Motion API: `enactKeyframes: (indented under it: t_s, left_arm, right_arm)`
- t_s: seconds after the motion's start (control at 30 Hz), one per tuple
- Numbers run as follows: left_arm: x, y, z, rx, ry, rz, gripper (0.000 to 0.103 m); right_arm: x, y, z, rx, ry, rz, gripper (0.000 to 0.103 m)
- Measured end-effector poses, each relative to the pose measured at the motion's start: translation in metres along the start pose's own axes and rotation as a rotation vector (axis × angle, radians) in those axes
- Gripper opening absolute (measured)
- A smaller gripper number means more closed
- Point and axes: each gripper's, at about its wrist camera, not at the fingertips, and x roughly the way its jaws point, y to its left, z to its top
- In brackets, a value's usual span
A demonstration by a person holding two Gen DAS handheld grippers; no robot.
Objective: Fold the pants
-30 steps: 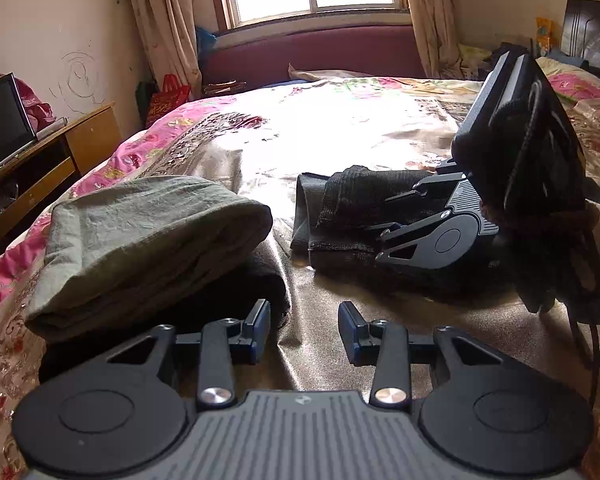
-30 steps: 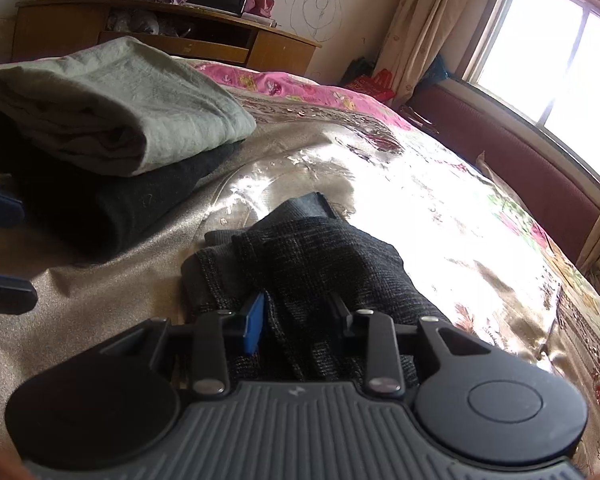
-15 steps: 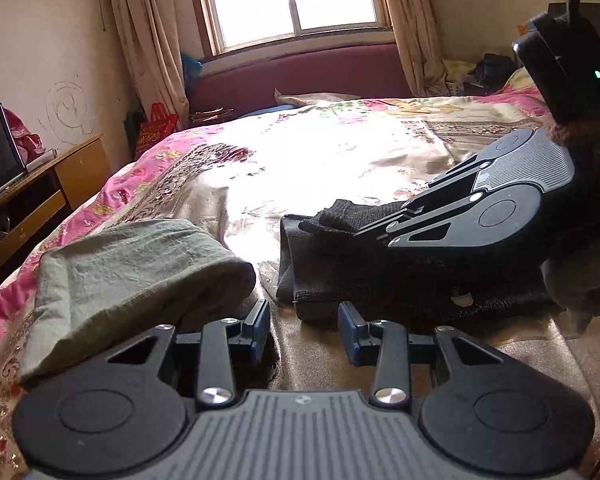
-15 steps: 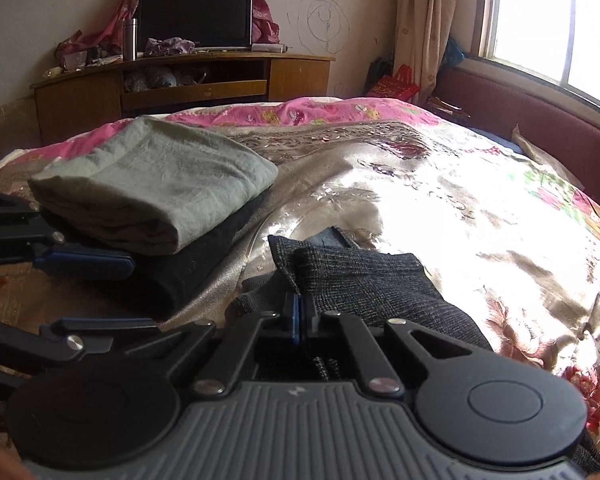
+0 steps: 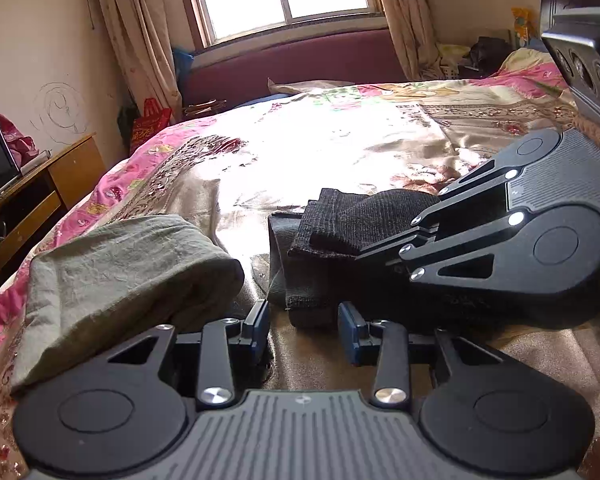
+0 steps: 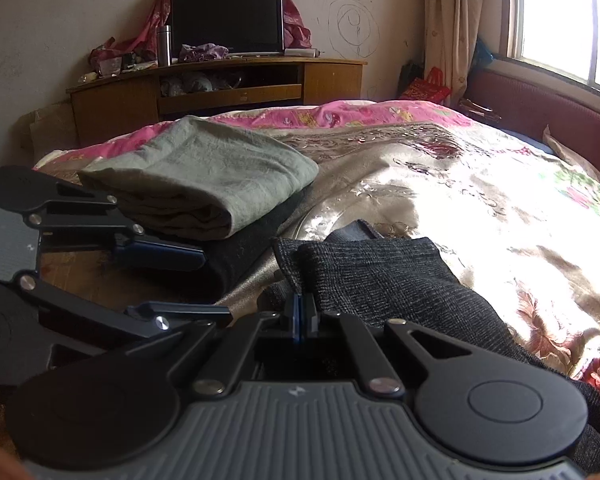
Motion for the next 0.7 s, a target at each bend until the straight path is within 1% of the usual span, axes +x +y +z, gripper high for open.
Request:
enactKeyframes:
  t_s: [0.03,0.07,0.17,0.2,0.3,0.33,0.4,0.43,0.47,0.5,0.53,0.57,0.6,0.63,0.67,0.7]
  left_arm:
    - [0.003,0.000,0.000,0.002,0.011,0.003,0.053]
    - [0.005,-0.002,0.001,0.007,0.021,0.006,0.053]
    - [0.009,-0.005,0.005,0.031,0.026,0.005,0.053]
    - [0.009,-0.007,0.009,0.050,0.021,0.014,0.053]
    - [0.006,-0.010,0.022,0.075,-0.002,0.022,0.053]
    - [0.007,-0.010,0.028,0.074,-0.009,0.016,0.053]
    - [0.010,-0.016,0.042,0.082,-0.034,-0.010,0.053]
    - [0.013,-0.021,0.050,0.090,-0.051,-0.027,0.053]
    - [0.017,-0.027,0.058,0.097,-0.070,-0.049,0.053]
    - [0.021,-0.033,0.064,0.101,-0.086,-0.070,0.053]
    - [0.030,-0.043,0.072,0.108,-0.101,-0.106,0.053]
    - [0.039,-0.053,0.076,0.119,-0.111,-0.134,0.054]
    - [0.048,-0.063,0.078,0.130,-0.115,-0.156,0.054]
    - [0.058,-0.073,0.079,0.145,-0.105,-0.178,0.054]
    - [0.068,-0.079,0.076,0.161,-0.086,-0.191,0.054]
    - [0.083,-0.089,0.069,0.200,-0.038,-0.188,0.054]
  right_arm:
    - [0.004,0.002,-0.004,-0.020,0.002,-0.007,0.003]
    - [0.013,0.003,-0.010,-0.036,0.021,-0.014,0.003]
    - [0.034,-0.004,-0.018,-0.018,0.092,0.023,0.004]
    - [0.035,-0.007,-0.018,-0.007,0.095,0.036,0.004]
    - [0.007,-0.026,-0.016,0.108,0.067,0.062,0.005]
    - [-0.008,-0.035,-0.016,0.146,0.057,0.039,0.007]
    - [-0.039,-0.054,-0.020,0.201,0.043,-0.004,0.007]
    - [-0.060,-0.068,-0.026,0.233,0.044,-0.048,0.012]
    - [-0.073,-0.080,-0.032,0.258,0.048,-0.092,0.020]
    - [-0.091,-0.098,-0.042,0.307,0.063,-0.170,0.024]
    - [-0.104,-0.116,-0.053,0.360,0.080,-0.242,0.033]
    - [-0.115,-0.133,-0.067,0.413,0.104,-0.309,0.038]
    - [-0.124,-0.152,-0.081,0.466,0.135,-0.384,0.038]
    - [-0.132,-0.169,-0.096,0.533,0.166,-0.461,0.041]
    - [-0.140,-0.184,-0.111,0.610,0.184,-0.505,0.041]
    - [-0.148,-0.197,-0.126,0.690,0.188,-0.525,0.041]
